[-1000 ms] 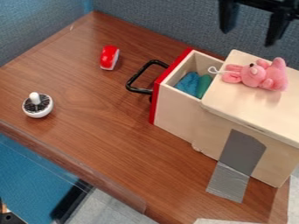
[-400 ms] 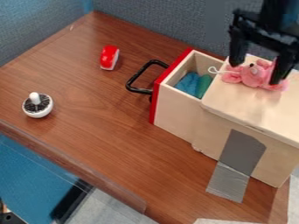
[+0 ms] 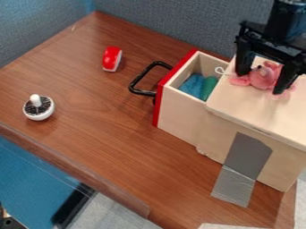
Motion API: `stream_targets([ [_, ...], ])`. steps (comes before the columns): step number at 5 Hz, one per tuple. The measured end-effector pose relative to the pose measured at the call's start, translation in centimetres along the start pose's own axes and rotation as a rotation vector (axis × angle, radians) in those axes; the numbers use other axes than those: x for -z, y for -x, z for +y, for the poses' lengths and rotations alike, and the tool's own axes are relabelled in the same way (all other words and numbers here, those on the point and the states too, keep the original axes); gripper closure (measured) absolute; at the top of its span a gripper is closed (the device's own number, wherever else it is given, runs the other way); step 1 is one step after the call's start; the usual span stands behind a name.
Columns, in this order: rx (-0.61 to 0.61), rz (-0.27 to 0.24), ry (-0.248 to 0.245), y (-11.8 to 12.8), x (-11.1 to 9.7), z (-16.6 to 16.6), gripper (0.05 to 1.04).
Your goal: Move the pink toy to the bottom part of the table
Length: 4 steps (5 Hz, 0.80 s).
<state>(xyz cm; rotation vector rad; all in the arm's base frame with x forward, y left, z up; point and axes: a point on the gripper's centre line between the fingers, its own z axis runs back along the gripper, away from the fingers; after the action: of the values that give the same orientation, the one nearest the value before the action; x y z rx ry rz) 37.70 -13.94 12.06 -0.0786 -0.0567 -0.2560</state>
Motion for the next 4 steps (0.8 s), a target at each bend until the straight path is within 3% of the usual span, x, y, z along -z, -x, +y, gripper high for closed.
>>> stream_targets([
  [1,-0.051,0.021,-0.033,-0.31,0.57,1.30,0.134],
  [3,-0.073,0.043,-0.037,-0.26,0.76,2.20,0.622],
  [4,-0.049,0.069,-0.033,0.23,0.90,2.16,0.726],
])
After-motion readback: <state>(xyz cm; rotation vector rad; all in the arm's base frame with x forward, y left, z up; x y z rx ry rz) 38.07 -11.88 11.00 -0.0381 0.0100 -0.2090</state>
